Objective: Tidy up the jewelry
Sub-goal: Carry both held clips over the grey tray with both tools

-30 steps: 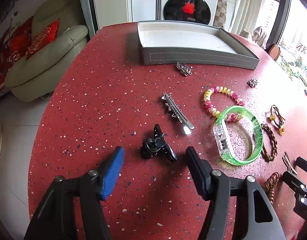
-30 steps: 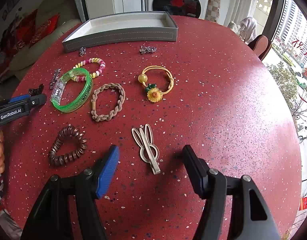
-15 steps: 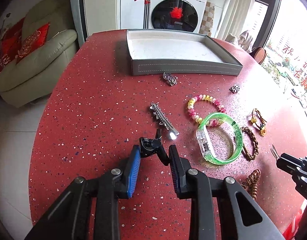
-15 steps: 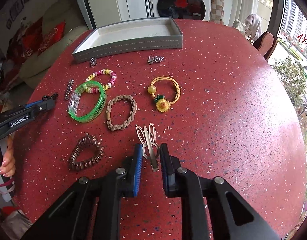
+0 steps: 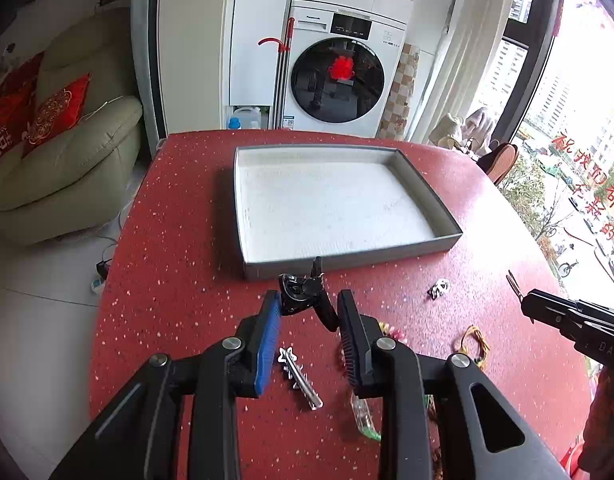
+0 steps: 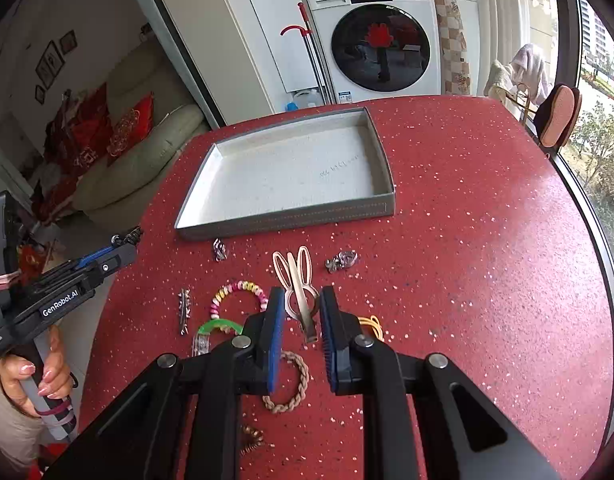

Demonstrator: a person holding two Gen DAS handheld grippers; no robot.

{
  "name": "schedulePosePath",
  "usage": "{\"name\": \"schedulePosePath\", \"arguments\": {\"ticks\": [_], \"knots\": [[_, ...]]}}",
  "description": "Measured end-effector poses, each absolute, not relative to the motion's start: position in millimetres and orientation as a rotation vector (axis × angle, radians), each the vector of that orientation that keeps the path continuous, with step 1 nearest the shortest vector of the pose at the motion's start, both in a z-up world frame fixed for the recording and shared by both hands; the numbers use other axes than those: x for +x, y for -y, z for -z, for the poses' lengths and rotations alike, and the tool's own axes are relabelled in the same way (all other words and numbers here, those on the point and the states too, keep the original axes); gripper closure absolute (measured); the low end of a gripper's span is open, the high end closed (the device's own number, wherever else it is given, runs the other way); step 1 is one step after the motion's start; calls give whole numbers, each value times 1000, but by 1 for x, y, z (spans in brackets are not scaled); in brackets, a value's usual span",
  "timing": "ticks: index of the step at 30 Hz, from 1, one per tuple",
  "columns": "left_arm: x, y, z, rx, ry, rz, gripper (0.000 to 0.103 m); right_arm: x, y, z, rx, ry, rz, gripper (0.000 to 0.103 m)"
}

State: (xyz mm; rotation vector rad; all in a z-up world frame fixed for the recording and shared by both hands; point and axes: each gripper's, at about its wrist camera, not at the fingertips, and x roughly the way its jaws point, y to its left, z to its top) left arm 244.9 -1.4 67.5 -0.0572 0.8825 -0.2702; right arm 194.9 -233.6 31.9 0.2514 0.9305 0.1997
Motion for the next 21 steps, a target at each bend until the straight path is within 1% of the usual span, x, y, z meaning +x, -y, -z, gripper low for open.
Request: {"name": "schedulePosePath", "arguments": {"ticks": [3,6,13,21], "knots": [[271,8,-71,-33,-848,238,55,224,235,-34,279,-941,-199,84],[299,14,-64,-23,-849,217,55,250,235,-32,301,-951,-196,84],[352,22,-25,-6,-880,163,55,314,230,-3,301,-994,-148,84],[384,39,20,49,-925,131,55,361,218,36,244,-1028,-94,84]]}}
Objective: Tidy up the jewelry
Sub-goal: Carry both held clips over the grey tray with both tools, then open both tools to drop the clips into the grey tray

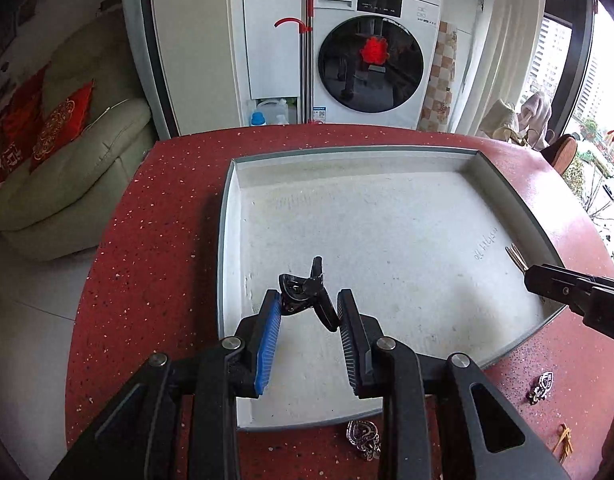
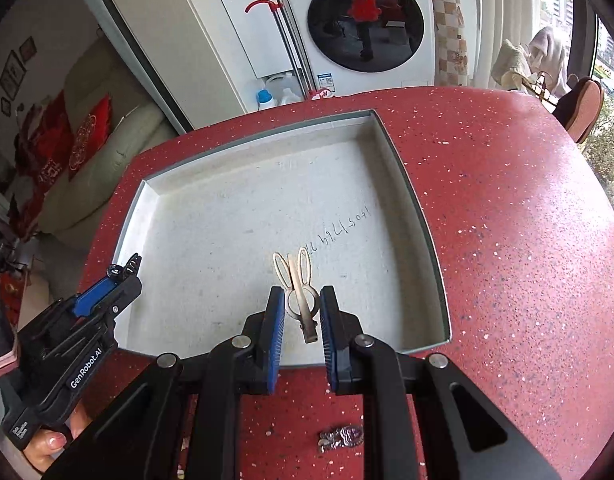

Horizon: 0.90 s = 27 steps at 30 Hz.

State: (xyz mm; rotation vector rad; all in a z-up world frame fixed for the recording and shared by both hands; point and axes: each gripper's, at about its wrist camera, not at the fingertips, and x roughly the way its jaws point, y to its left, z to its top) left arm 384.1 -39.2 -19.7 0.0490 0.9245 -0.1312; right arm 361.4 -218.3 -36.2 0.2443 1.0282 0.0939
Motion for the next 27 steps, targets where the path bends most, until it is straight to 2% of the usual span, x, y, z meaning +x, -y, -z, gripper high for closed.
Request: {"name": "schedulePosePath", "arguments": {"ticks": [13,14,16,17,22,26,27], "knots": [[391,62,45,142,-954,113,55,370,206,62,168,-1063,-65,82],[391,63,45,151,-953,110,55,370,204,62,159,-1063,-68,80],[390,65,45,160,-951,104,55,369,203,61,161,-1064,-70,68],[391,65,45,161,-952,102,55,369,202,60,167,-1064,-63,57],[387,61,39,125,-963,120,55,362,208,47,214,-1030,-77,50],[379,54,24,75,-931,136,55,355,212,32,233,-996,-83,35],[376,53,20,70,-919,138,45,352,214,29,240,-989,-85,33]]}}
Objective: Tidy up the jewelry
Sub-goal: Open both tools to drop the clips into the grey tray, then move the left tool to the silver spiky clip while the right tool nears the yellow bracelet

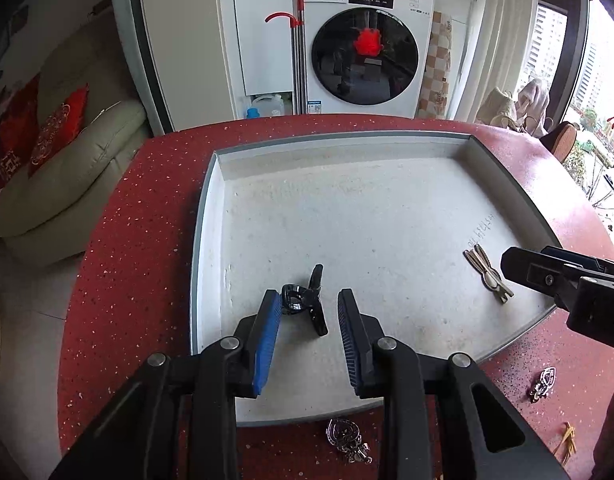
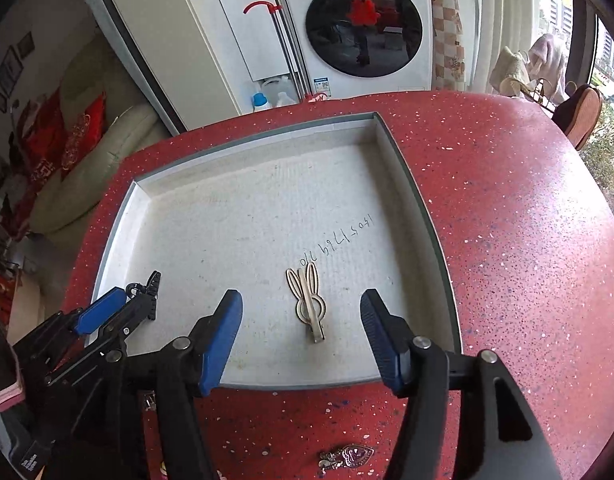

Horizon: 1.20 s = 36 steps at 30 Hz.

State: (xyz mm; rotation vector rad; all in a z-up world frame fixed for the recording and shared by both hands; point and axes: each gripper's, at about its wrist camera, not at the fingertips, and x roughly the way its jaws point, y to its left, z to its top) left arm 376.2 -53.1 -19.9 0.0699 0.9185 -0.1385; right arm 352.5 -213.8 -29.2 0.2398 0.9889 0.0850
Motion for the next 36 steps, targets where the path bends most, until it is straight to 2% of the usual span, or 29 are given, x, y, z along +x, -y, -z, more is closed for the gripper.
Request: {"name": "schedulePosePath", "arguments": {"ticks": [1,2,3,4,6,19,20,21,22,23,32,36], "knots": [[373,52,15,67,-906,136,30,351,215,26,248,-984,-86,33],[370,50,10,57,-885,129,3,348,216,23,257,-979,-87,33],[365,47,4,42,-856,124,0,346,217,21,264,-972,-88,33],[362,45,-1,31,-837,129,0,344,217,18,267,-966,-87,32],[358,42,-9,20,-839,143,0,338,215,13,260,-953,-81,22],[312,5,-36,-75,-844,134,0,283,213,-13,345,-860,-151,19],[308,1,-36,-85,-853,131,0,279,215,-12,352,-856,-151,16],[305,-3,-35,-95,-861,130,0,275,216,-12,362,-854,-154,7],[302,-6,-34,-106,-872,131,0,271,217,-11,370,-854,-157,2],[299,-9,-32,-117,-885,136,0,268,218,-10,376,-852,-164,0],[268,-23,-19,-170,-936,157,0,230,228,-8,399,-770,-168,0],[257,-25,-16,-142,-931,137,0,222,239,-4,444,-801,-178,0]]}}
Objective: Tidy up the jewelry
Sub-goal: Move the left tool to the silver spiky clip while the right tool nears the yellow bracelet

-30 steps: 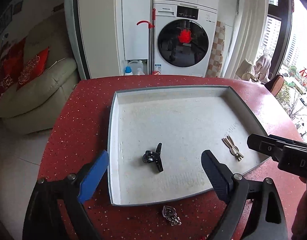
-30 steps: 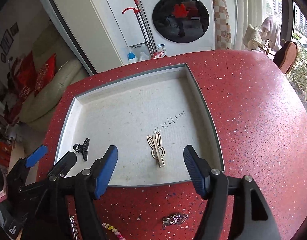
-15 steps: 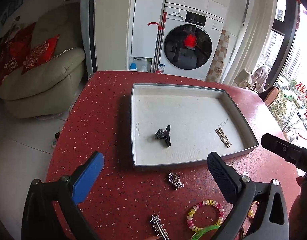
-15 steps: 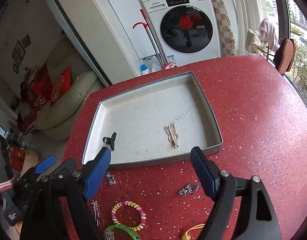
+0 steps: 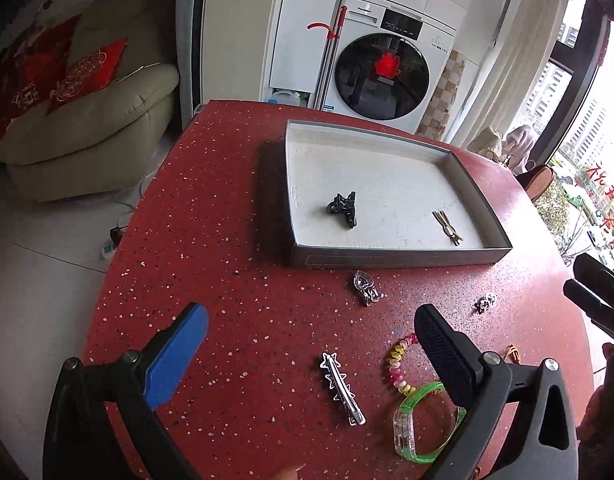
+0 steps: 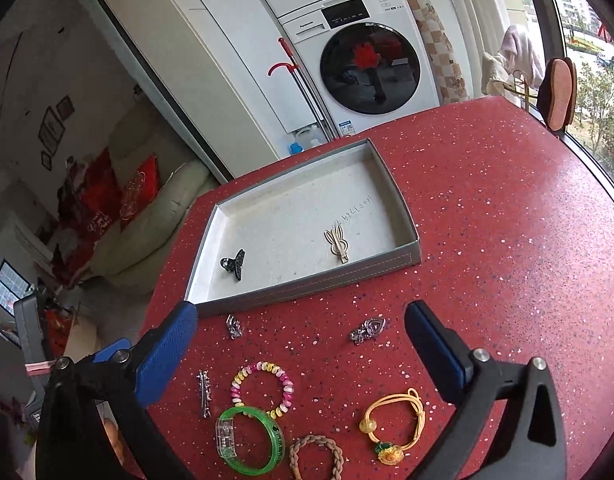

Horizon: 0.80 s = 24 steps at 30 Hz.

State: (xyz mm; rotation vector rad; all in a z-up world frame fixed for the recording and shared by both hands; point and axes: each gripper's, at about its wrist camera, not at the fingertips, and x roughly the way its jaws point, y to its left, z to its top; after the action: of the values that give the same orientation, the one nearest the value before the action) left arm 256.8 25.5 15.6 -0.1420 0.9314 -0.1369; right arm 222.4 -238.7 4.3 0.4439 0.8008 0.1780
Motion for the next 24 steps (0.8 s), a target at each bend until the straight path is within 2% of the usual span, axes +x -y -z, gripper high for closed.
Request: {"name": "schedulePosePath", "arguments": {"ticks": [24], "knots": [[217,-49,42,-118,-1085,19,0,169,263,39,282,-991,-55,0]]}}
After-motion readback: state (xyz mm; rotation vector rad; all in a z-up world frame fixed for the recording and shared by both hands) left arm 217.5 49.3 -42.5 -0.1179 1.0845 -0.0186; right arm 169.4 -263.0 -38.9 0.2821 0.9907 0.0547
